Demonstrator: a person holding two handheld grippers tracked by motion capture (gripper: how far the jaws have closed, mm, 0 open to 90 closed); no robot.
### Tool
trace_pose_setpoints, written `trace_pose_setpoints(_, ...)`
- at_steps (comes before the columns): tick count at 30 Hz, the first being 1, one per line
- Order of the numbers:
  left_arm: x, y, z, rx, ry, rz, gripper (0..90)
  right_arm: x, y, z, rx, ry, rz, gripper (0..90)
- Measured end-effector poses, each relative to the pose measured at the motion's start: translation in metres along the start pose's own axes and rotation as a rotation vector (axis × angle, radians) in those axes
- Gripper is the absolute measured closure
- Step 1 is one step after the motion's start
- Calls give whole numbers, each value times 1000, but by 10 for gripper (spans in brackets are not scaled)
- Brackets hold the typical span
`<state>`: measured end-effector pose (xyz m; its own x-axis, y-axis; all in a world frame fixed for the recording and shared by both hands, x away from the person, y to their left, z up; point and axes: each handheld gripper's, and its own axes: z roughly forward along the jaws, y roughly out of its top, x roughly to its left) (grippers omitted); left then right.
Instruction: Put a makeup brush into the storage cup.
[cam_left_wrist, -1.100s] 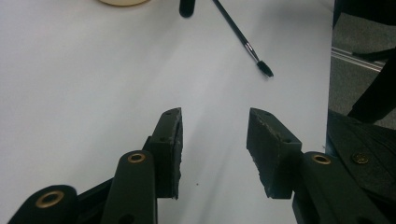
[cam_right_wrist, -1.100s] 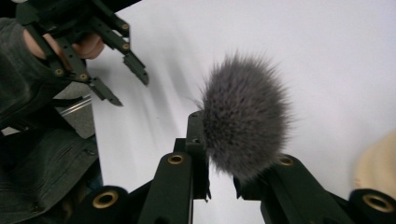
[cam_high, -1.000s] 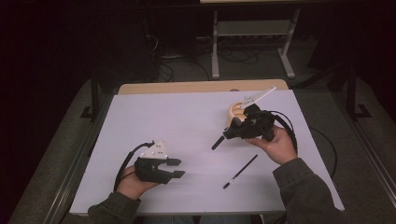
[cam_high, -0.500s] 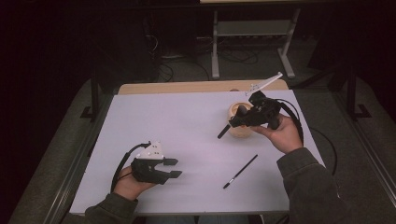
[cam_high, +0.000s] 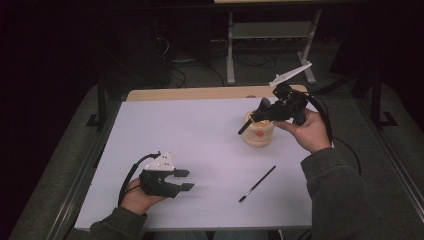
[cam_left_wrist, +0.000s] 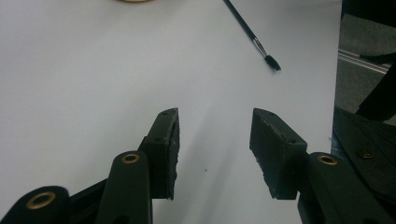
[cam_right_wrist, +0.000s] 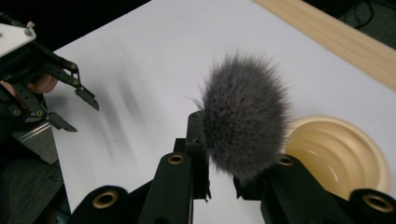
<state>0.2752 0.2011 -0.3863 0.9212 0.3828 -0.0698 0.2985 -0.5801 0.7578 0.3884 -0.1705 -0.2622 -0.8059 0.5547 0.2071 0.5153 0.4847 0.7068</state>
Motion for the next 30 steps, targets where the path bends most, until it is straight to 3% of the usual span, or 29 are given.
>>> trace_pose_setpoints(4,1,0,-3,-5,6,-1,525,-4,6,-6,-2,-25,23,772)
trace_pose_setpoints(5,1,0,-4,-5,7,1,525,-7,6,-8,-6,-33,3,772)
trace_pose_setpoints(17,2,0,-5,-5,-2,10,516,-23,20,-20,-23,-113,75,772)
trace_pose_setpoints(30,3,0,-6,-15,-6,5,498,-45,21,-21,-19,-179,142,772)
